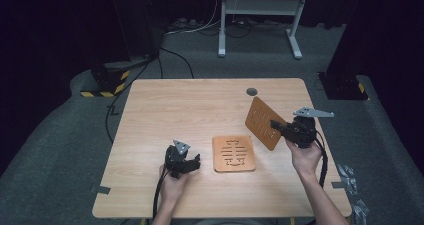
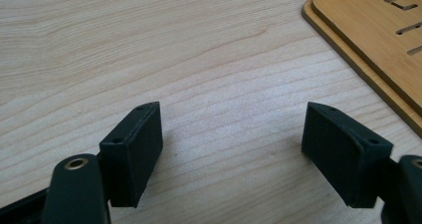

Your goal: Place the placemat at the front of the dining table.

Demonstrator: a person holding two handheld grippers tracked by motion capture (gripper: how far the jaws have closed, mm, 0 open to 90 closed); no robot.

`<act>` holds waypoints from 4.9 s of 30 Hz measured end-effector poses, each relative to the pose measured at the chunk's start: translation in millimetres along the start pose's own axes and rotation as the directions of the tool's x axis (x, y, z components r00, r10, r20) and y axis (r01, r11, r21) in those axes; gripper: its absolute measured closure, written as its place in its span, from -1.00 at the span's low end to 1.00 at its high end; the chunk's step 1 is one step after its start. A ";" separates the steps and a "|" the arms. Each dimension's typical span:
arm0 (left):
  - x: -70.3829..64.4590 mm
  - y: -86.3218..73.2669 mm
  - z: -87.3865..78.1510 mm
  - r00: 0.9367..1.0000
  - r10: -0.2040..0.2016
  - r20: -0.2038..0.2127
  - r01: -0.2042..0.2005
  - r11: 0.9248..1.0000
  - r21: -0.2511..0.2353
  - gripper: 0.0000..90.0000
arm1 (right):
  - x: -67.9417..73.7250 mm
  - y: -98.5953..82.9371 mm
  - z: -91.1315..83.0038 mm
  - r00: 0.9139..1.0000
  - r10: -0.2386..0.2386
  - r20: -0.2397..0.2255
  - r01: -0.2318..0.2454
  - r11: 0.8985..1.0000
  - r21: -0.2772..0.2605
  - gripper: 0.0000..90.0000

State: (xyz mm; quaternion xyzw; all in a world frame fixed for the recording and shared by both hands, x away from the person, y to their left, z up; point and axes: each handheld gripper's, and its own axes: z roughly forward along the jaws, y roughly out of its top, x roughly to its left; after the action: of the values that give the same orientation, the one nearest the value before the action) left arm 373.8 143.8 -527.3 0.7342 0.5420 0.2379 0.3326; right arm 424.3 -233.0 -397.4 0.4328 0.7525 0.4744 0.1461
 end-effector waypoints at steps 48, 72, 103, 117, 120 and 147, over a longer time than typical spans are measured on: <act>0.2 0.2 0.1 1.000 0.011 0.005 -0.011 1.000 0.000 -0.47 | -54.4 5.0 23.8 0.969 0.082 0.232 -0.083 0.997 -0.007 0.92; -0.1 0.2 0.0 1.000 0.013 0.006 -0.013 1.000 0.000 -0.47 | -80.7 -3.3 43.4 0.927 0.139 0.349 -0.138 0.990 -0.030 0.91; -0.3 0.0 -0.1 1.000 0.013 0.006 -0.013 1.000 0.000 -0.47 | -102.7 -19.9 44.5 0.879 0.180 0.441 -0.199 0.980 -0.001 0.53; -1.3 -0.2 -0.2 1.000 0.011 0.010 -0.011 1.000 0.000 -0.47 | -120.0 -31.4 40.8 0.833 0.243 0.497 -0.266 0.964 -0.026 0.14; -1.3 -0.2 -0.2 1.000 0.012 0.011 -0.012 1.000 0.000 -0.47 | -118.7 -31.9 37.4 0.812 0.238 0.532 -0.258 0.965 -0.038 0.06; -1.4 -0.2 -0.2 1.000 0.010 0.011 -0.010 1.000 0.000 -0.48 | -99.7 -37.4 24.6 0.882 0.217 0.417 -0.213 0.975 -0.058 -0.04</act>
State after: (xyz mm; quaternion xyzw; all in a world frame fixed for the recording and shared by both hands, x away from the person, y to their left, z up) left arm 373.2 142.5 -527.3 0.7381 0.5365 0.2357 0.3342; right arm 478.7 -303.9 -460.3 0.6047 0.6480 0.3872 0.2538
